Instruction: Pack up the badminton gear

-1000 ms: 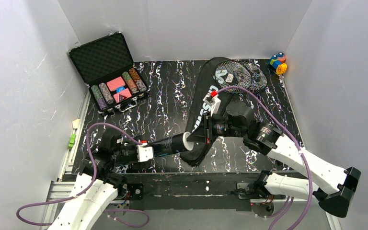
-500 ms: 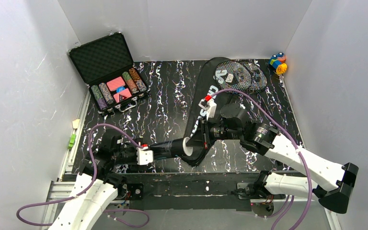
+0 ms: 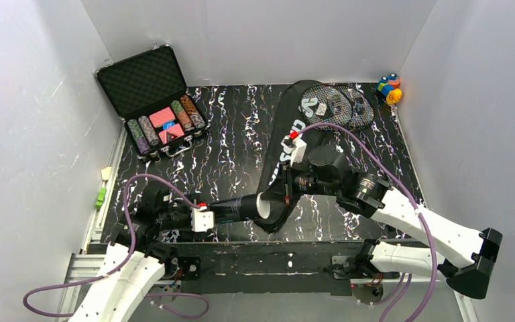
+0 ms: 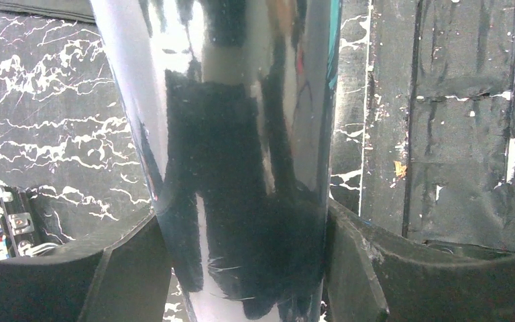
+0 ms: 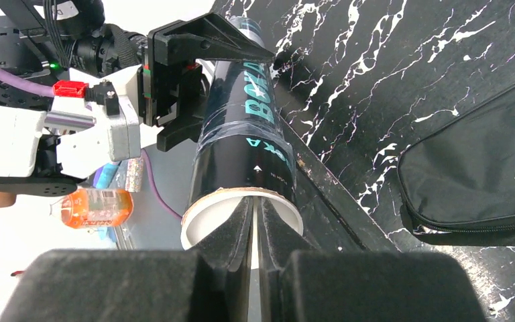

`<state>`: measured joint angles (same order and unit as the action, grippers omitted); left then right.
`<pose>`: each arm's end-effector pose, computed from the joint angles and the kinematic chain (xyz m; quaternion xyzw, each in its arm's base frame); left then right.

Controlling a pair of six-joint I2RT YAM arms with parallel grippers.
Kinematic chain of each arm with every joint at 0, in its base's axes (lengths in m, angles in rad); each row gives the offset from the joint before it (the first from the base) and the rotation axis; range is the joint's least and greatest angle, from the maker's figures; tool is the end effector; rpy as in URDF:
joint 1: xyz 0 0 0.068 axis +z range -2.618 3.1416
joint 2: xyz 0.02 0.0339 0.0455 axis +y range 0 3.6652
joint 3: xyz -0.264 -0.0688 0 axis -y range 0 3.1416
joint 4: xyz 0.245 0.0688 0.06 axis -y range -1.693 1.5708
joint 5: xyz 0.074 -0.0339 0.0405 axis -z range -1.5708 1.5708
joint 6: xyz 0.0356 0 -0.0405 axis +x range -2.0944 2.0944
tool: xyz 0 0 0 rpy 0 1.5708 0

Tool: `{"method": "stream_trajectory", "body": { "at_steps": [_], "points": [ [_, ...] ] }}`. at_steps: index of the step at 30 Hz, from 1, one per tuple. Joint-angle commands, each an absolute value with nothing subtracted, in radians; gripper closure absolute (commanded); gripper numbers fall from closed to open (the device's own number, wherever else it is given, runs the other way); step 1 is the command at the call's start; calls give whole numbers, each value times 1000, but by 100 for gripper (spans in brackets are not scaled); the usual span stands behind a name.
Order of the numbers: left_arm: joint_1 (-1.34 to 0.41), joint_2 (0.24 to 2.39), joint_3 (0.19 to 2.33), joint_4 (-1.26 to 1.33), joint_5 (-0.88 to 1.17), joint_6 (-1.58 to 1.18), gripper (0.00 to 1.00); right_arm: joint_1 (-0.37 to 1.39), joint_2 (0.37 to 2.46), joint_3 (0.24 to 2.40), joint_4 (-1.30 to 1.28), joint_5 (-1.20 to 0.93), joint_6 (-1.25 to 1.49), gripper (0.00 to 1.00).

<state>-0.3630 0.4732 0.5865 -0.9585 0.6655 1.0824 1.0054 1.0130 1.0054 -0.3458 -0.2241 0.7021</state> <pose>0.0757 -0.0523 0.2448 0.6714 0.5861 -0.1678 0.4214 0.1153 0.1965 0.3580 -0.1864 0.7962 0.4886 0.3043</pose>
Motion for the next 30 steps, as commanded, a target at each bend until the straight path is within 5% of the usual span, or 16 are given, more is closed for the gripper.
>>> {"method": "stream_trajectory", "body": {
  "at_steps": [1, 21, 30],
  "points": [
    [-378, 452, 635, -893, 813, 1131, 93, 1011, 1023, 1044, -263, -146, 698, 88],
    [-377, 481, 650, -838, 820, 1068, 94, 1096, 1073, 1015, -229, -85, 725, 88],
    [-377, 491, 650, -779, 807, 984, 95, 1098, 939, 930, -296, -18, 751, 45]
  ]
}}
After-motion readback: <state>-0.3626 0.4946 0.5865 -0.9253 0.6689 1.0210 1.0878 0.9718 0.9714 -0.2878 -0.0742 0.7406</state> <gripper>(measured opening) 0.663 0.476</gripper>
